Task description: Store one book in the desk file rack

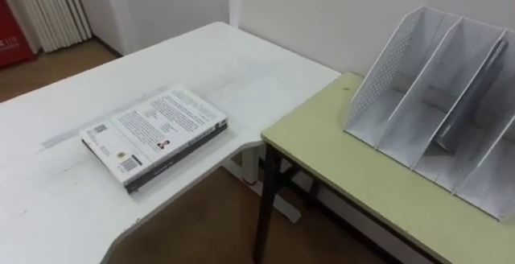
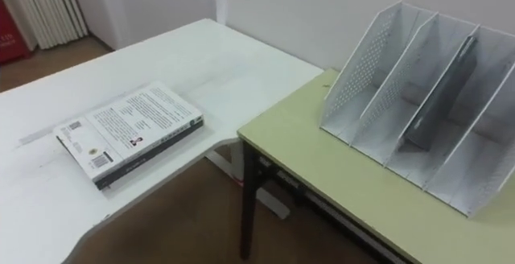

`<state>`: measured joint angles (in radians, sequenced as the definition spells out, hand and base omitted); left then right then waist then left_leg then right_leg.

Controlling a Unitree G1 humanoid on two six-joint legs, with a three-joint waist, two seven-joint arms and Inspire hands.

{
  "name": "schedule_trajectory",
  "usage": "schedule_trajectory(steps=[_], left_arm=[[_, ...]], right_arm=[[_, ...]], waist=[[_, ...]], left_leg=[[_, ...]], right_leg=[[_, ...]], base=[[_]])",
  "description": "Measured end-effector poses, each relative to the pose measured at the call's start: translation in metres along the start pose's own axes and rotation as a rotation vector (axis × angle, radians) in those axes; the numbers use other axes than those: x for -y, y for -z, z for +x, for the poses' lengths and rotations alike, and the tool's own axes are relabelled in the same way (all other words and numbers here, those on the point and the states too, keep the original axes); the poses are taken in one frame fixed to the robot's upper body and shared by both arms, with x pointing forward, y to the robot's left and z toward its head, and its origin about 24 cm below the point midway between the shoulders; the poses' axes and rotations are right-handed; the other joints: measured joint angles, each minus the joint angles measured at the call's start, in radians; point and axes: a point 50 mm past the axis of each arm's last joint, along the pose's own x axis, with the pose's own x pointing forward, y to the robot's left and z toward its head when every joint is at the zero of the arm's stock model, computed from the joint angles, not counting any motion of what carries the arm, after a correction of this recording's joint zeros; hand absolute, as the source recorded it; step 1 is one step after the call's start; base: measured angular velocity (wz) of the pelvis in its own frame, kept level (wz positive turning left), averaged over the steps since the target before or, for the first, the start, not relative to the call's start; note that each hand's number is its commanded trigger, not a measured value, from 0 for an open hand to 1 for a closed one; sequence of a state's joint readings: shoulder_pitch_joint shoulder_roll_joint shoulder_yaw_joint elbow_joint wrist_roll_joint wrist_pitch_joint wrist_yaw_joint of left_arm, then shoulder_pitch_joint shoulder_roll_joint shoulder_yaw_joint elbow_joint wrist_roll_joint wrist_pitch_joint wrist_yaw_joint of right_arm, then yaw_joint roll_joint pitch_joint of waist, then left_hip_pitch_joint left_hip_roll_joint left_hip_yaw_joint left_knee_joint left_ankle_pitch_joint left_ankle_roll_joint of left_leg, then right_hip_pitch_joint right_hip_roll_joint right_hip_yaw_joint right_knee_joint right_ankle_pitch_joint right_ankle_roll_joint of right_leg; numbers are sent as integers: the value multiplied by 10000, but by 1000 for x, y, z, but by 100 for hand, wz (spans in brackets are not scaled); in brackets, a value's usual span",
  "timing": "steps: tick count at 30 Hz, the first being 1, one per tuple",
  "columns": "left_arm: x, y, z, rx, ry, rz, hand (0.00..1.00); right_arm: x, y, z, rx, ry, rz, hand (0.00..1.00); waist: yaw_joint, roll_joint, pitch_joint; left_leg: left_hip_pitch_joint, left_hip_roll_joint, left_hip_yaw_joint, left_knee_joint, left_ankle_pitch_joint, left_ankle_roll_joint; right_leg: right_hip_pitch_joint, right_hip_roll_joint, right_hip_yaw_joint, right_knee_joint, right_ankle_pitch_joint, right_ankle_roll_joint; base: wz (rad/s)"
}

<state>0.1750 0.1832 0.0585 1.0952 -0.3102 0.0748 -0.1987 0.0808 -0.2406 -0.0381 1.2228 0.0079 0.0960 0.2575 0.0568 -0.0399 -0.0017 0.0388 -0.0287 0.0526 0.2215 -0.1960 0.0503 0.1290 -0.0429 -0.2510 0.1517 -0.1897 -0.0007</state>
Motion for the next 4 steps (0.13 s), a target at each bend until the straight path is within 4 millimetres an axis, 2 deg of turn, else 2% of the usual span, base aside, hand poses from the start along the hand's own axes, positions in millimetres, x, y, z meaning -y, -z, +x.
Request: schedule_trajectory(steps=[4], left_arm=[[-3,6,-2,-62,-101,20,0]], right_arm=[[4,14,-1,-419,680,715,0]], waist=[[-135,108,-33]], left_leg=[[21,-32,9,-22,-17,27]], right_leg=[[13,3,14,0,-12,30]], base=[[0]])
